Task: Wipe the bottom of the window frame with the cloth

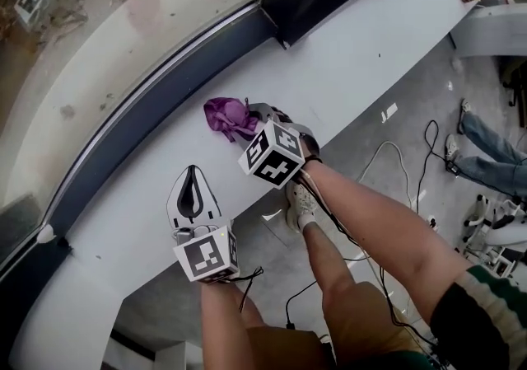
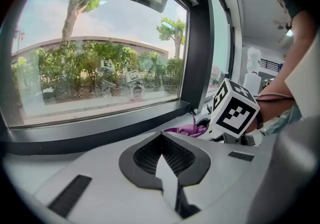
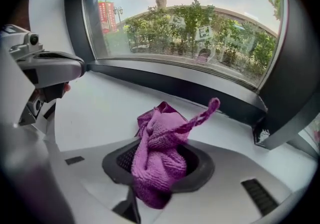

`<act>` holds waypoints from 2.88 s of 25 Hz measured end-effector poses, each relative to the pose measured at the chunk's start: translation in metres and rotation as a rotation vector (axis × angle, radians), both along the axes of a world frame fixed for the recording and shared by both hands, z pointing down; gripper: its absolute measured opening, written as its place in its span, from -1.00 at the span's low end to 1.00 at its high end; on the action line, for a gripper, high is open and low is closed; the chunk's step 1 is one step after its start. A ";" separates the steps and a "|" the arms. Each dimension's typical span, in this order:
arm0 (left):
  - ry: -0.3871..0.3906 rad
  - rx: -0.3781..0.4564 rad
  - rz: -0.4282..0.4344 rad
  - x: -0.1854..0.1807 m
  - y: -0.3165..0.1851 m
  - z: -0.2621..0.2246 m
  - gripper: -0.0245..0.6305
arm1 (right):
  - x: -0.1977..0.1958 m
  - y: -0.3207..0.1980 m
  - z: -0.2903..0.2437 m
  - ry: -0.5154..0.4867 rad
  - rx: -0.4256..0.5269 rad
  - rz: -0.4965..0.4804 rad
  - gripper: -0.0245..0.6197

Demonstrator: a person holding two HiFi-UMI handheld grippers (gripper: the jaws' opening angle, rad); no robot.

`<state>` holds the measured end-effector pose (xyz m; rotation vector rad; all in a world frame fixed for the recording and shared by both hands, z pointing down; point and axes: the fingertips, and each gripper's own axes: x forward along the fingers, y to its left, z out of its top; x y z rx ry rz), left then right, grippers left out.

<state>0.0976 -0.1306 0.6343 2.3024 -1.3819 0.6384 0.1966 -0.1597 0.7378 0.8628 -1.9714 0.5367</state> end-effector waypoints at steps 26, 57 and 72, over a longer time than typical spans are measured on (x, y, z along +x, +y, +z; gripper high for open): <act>0.029 0.040 0.127 0.142 -0.024 0.005 -0.92 | 0.181 -0.029 -0.003 0.094 0.049 0.128 -0.47; 0.027 0.028 0.130 0.160 0.013 0.009 -0.92 | 0.194 0.047 0.001 0.054 0.015 0.180 -0.48; 0.038 0.032 0.112 0.135 0.014 0.005 -0.92 | 0.192 0.054 0.002 0.087 -0.003 0.221 -0.48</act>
